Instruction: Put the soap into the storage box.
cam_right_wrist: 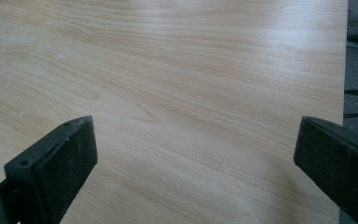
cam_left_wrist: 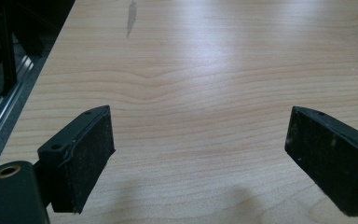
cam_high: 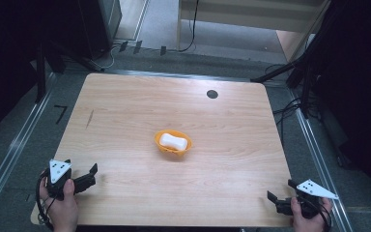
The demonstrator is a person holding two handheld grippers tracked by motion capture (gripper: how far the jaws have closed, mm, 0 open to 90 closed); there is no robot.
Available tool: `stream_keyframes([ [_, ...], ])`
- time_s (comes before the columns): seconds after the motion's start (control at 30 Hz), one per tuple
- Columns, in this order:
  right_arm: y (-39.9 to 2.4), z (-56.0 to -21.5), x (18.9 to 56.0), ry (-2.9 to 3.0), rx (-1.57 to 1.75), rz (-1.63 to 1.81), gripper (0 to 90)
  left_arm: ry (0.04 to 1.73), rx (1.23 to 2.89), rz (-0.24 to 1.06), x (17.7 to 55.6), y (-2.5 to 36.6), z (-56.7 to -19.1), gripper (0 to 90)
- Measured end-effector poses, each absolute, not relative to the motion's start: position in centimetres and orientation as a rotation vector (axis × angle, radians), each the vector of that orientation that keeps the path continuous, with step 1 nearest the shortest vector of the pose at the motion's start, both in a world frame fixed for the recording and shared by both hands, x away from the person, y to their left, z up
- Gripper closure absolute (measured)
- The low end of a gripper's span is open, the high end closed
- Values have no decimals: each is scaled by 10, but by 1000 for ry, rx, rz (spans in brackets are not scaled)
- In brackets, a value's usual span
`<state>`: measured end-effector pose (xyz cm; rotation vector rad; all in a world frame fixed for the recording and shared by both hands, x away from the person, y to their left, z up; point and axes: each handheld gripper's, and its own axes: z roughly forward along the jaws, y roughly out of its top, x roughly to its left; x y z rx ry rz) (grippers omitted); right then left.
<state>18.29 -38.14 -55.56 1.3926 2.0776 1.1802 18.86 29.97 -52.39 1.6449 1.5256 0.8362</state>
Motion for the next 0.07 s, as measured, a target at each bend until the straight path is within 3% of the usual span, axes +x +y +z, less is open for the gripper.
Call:
stream_keyframes([
  [0.07, -381, -556, 183, 2071, 1394, 1172, 1, 1527, 1646, 834, 189, 300, -524, 83],
])
